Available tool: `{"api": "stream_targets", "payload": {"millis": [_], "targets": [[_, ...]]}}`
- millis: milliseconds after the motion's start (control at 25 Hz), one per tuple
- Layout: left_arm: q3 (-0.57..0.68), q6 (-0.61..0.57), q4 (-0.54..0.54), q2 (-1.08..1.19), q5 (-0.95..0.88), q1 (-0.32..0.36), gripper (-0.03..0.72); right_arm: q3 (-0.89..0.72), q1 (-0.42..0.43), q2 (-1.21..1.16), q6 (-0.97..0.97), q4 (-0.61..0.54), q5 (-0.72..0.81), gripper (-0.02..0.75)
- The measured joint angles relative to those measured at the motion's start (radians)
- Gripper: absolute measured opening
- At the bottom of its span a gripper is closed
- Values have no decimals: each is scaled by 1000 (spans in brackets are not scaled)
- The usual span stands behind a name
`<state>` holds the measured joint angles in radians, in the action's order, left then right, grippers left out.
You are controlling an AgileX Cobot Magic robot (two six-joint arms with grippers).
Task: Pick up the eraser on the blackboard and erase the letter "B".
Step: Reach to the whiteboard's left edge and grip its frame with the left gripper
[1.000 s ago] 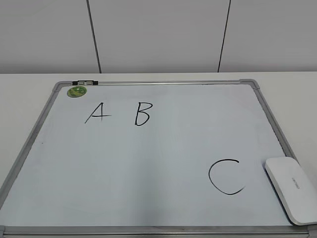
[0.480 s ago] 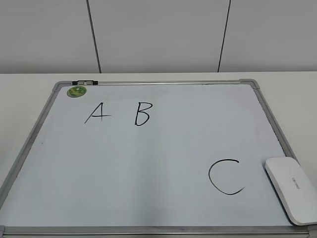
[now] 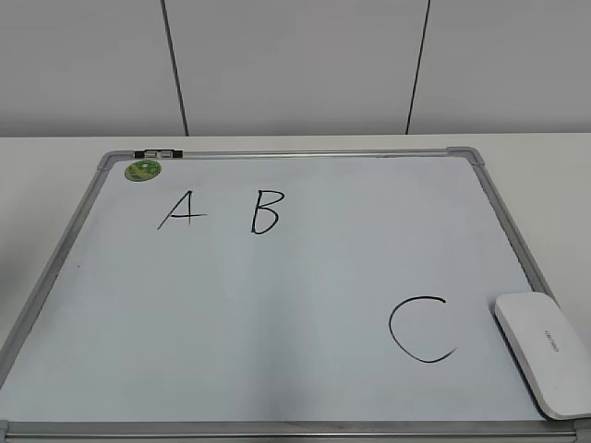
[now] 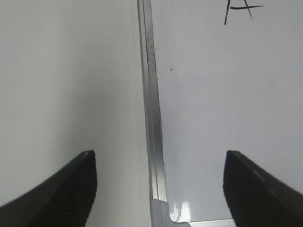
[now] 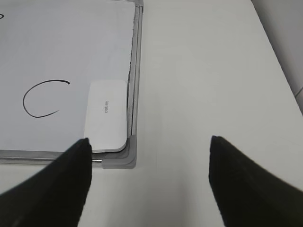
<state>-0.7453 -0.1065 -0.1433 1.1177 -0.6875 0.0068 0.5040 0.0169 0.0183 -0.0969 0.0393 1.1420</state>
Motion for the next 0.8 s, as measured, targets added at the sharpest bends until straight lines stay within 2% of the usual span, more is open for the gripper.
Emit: {"api": "stream_targets", "payload": {"millis": [160, 440, 680, 800], "targets": [[-114, -4, 11, 178, -13, 0, 598, 0, 0, 0, 0, 0, 0, 591], [-327, -25, 21, 476, -93, 0, 535, 0, 0, 0, 0, 0, 0, 591], [-449, -29, 32, 669, -136, 0, 525, 0, 0, 0, 0, 0, 0, 591], [-502, -29, 42, 747, -149, 0, 482, 0, 0, 0, 0, 0, 0, 591]]}}
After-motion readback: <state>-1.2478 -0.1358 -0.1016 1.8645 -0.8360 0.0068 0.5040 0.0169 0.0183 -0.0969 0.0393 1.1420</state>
